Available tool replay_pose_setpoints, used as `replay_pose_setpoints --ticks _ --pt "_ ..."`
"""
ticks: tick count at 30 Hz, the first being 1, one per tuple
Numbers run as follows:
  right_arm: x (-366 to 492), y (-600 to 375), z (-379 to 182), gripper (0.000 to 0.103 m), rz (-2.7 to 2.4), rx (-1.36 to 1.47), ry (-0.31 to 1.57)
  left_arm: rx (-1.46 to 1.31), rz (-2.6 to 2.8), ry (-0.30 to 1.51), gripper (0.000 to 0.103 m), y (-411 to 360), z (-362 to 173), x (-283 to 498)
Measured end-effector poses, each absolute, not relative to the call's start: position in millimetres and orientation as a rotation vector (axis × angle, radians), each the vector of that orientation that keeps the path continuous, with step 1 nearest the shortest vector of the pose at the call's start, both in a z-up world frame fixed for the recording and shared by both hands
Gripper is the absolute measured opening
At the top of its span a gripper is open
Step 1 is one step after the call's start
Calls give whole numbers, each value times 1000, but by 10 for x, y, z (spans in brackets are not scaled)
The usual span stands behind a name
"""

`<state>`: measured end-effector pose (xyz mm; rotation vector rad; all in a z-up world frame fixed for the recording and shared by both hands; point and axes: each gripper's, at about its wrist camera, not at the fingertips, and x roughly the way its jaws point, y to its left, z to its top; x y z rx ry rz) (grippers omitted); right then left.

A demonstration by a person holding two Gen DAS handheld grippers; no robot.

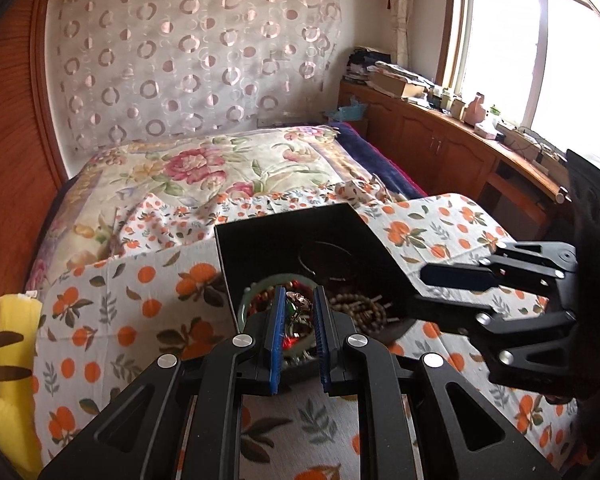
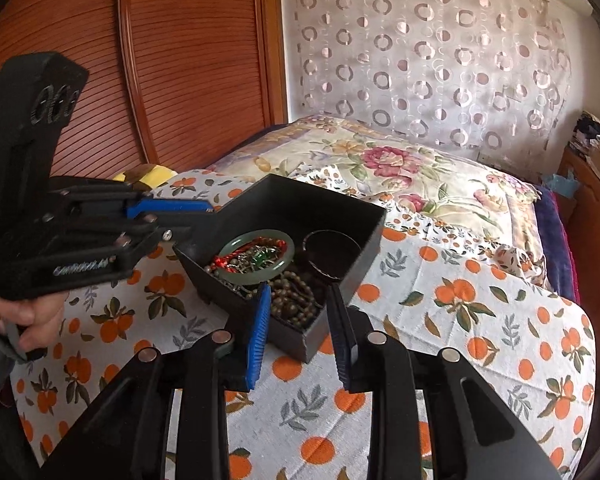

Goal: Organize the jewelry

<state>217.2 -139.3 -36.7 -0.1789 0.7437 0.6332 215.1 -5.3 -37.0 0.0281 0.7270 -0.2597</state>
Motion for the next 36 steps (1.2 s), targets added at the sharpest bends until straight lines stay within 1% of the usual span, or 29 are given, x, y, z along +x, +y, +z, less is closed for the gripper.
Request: replay_pose_setpoints --ticks 5,7,8,9,10,13,15,16,17,18,20,21,22,23,24,25,26,29,31,36 --pt "2137 -1474 -384 31 615 -160 743 27 -242 721 13 -54 -350 2198" --pt "2124 -1497 -389 31 609 -154 741 27 -237 724 14 -64 -349 2193" --pt "2106 -1509 -391 31 604 -152 740 25 -235 724 24 -66 -346 2189" --pt "2090 -1525 -390 31 600 -149 738 25 -231 724 41 -68 -344 2184" --pt "2079 -1537 -381 31 598 -147 736 24 -227 716 46 -68 -337 2157" --pt "2005 -1588 -347 31 583 -139 725 20 -222 717 49 -71 -334 2083" --pt "1940 -1617 -313 32 565 -131 717 17 -211 714 59 -72 -332 2002" --pt "1900 -1639 -302 37 557 -126 711 15 -209 712 62 -69 -327 1965" --pt "1883 -1655 -296 42 551 -122 707 14 -204 709 68 -69 -325 1913" --pt "1847 -1679 -280 45 538 -114 701 14 -197 708 76 -69 -323 1876" --pt "1770 -1726 -249 61 506 -93 686 17 -172 700 84 -64 -310 1752" --pt "1730 -1750 -232 66 492 -82 676 16 -167 700 87 -62 -307 1720" --pt "1708 -1772 -217 74 482 -75 669 11 -157 701 89 -55 -305 1646" --pt "1669 -1798 -189 81 468 -65 658 8 -153 701 90 -46 -303 1609" --pt "1612 -1825 -162 83 454 -53 641 5 -146 699 91 -43 -302 1551" --pt "1578 -1846 -145 88 444 -44 632 6 -134 690 93 -40 -296 1464" --pt "1539 -1862 -130 91 436 -35 624 9 -125 685 95 -38 -283 1424" --pt "1396 -1883 -59 98 411 -25 592 29 -91 665 95 -56 -239 1239" --pt "1300 -1888 -4 100 394 -22 576 29 -78 656 95 -59 -200 1144" --pt "1033 -1920 118 100 348 5 523 28 -52 631 95 -50 -110 906"
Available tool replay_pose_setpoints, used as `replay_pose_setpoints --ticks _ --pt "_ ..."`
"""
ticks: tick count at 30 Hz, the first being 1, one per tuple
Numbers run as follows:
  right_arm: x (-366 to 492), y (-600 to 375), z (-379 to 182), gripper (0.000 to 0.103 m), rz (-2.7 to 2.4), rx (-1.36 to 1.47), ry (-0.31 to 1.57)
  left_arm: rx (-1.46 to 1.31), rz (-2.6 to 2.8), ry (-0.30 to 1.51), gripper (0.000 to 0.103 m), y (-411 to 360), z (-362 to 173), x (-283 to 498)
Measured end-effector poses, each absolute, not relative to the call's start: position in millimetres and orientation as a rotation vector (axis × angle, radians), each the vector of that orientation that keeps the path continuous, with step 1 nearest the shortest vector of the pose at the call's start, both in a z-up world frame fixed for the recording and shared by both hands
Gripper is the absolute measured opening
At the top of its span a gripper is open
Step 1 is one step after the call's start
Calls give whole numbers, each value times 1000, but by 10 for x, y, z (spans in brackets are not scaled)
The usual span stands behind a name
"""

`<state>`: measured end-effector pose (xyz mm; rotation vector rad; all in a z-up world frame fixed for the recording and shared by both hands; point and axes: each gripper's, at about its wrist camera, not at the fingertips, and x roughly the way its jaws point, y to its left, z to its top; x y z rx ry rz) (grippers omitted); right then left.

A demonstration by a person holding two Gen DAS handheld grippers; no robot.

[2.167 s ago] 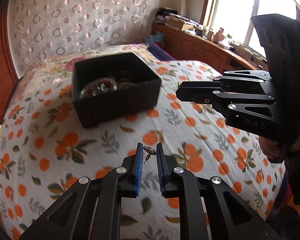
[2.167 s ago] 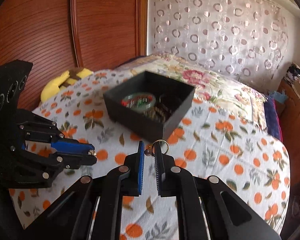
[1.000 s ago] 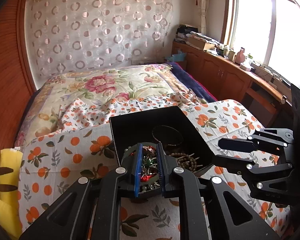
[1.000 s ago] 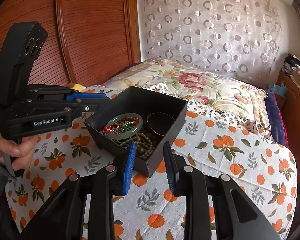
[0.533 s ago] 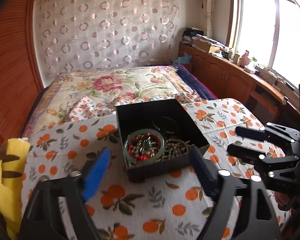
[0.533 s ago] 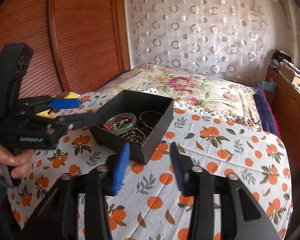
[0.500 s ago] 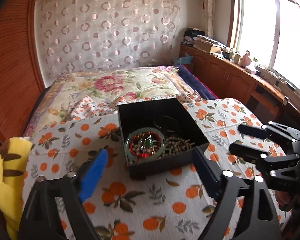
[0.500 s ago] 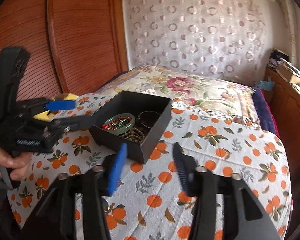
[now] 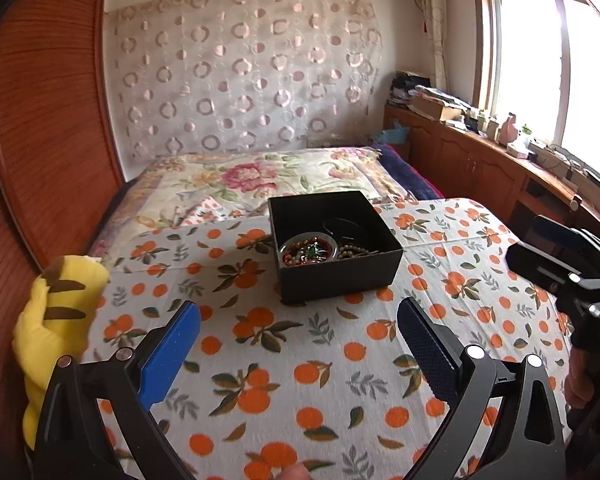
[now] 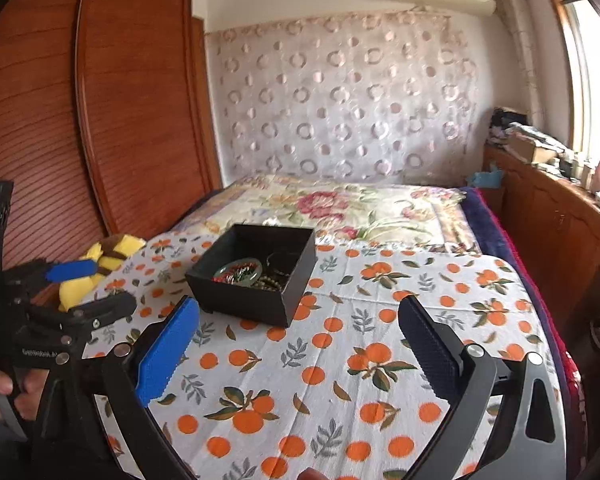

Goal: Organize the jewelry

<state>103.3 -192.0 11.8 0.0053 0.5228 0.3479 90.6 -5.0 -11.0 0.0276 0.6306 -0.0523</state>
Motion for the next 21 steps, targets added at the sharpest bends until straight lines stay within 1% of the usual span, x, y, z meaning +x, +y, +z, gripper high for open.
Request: replay_pose_setpoints --ticks 6,21 --pt "790 -1955 191 100 319 13 497 18 -41 606 95 -21 -42 694" --pt "733 -1953 148 100 293 14 505 3 -41 576 95 -14 -17 542"
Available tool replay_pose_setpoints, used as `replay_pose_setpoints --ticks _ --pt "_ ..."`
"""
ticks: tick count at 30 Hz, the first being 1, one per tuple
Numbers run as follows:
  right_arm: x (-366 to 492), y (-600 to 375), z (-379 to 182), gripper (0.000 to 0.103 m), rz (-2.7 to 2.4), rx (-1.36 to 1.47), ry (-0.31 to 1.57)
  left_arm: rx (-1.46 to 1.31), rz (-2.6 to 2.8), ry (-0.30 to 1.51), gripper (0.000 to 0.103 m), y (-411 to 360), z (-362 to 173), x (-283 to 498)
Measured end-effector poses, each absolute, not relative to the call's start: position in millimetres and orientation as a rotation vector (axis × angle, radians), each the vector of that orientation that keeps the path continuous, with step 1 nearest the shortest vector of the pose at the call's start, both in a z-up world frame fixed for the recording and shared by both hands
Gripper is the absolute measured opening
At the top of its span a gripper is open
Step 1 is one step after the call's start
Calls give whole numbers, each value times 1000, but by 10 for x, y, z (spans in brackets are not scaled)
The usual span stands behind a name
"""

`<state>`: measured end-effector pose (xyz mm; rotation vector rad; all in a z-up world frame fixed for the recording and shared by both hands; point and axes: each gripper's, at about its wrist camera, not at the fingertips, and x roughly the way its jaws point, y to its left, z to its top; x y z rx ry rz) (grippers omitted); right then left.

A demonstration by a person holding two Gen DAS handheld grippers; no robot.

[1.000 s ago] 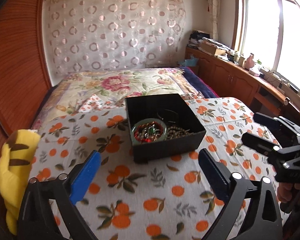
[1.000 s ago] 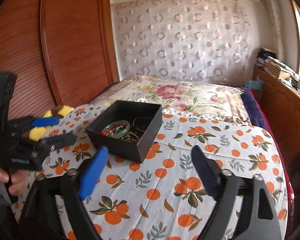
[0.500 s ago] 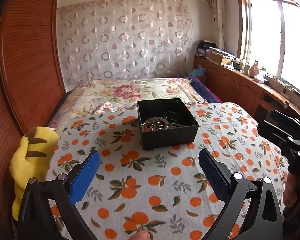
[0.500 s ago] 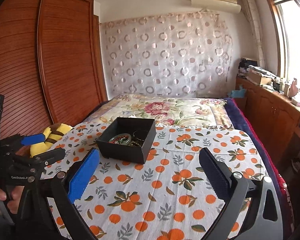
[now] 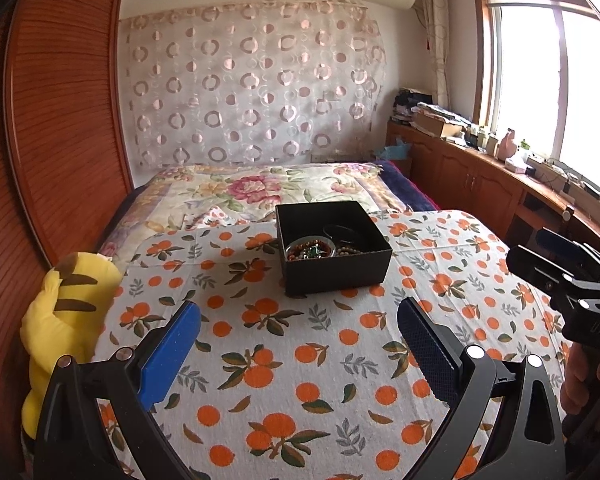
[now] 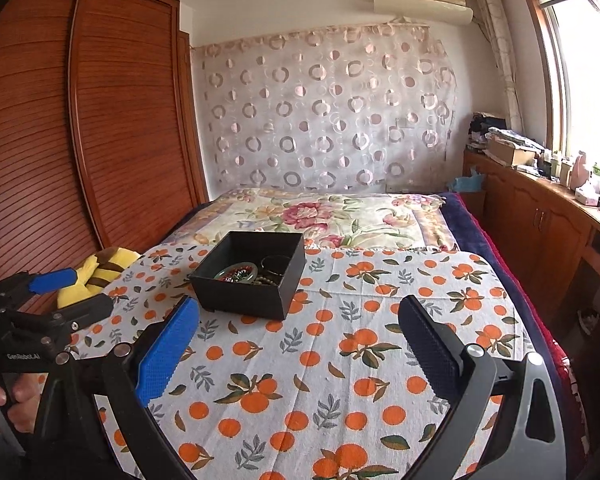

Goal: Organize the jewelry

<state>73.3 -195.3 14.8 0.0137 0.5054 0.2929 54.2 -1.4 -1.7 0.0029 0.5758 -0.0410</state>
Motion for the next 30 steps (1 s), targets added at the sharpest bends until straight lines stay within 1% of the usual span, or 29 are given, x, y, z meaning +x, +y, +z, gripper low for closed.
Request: replay_pose_setpoints --ticks 30 --pt "731 -1960 114 100 296 17 510 -2 -40 575 95 -2 -10 534"
